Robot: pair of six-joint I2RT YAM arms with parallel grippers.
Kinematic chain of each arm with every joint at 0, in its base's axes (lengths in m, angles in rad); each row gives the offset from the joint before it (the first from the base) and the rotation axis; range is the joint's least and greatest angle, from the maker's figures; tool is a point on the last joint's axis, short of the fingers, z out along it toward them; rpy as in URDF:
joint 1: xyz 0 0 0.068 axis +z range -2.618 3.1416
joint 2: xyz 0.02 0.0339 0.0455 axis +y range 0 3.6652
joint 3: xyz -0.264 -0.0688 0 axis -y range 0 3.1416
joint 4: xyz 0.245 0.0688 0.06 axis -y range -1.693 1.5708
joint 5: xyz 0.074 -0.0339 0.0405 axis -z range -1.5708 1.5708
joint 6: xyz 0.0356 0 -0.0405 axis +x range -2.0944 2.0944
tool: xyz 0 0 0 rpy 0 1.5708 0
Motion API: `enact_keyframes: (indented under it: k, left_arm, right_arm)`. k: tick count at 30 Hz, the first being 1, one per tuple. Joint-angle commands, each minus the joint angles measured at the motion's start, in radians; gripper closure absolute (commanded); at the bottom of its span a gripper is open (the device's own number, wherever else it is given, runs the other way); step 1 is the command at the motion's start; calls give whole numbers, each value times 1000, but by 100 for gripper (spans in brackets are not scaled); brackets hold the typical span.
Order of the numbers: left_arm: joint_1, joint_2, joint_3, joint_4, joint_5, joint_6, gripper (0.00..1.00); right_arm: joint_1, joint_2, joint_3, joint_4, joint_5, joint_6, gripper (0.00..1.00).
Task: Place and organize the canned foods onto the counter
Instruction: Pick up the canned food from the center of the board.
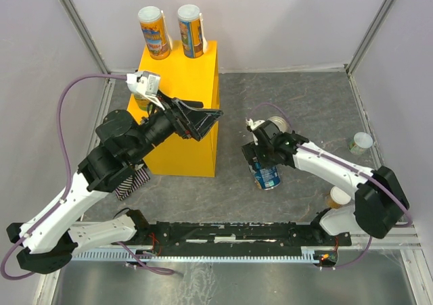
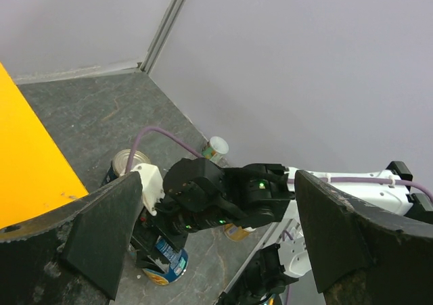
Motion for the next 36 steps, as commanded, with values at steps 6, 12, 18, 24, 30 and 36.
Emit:
enact_keyframes:
  k: [6, 12, 18, 24, 30, 36]
  left_arm:
    - [1, -39, 9, 46, -57, 6, 0]
    - [1, -48, 6, 45, -87, 1, 0]
    - [2, -67, 5, 43, -131, 4, 0]
    - [2, -87, 6, 33, -177, 3, 0]
    - [2, -88, 16, 20, -205, 0, 0]
    - [2, -79, 36, 12, -207, -6, 0]
  right_arm:
    - [4, -188, 1, 119, 33, 21, 98]
    - [4, -258, 59, 75, 71, 6, 98]
    - [4, -311, 179, 32, 111, -15, 98]
    - [4, -318, 335, 10, 121, -39, 98]
    - [5, -291, 493, 13, 134, -79, 98]
    - [4, -233, 660, 24, 126, -124, 98]
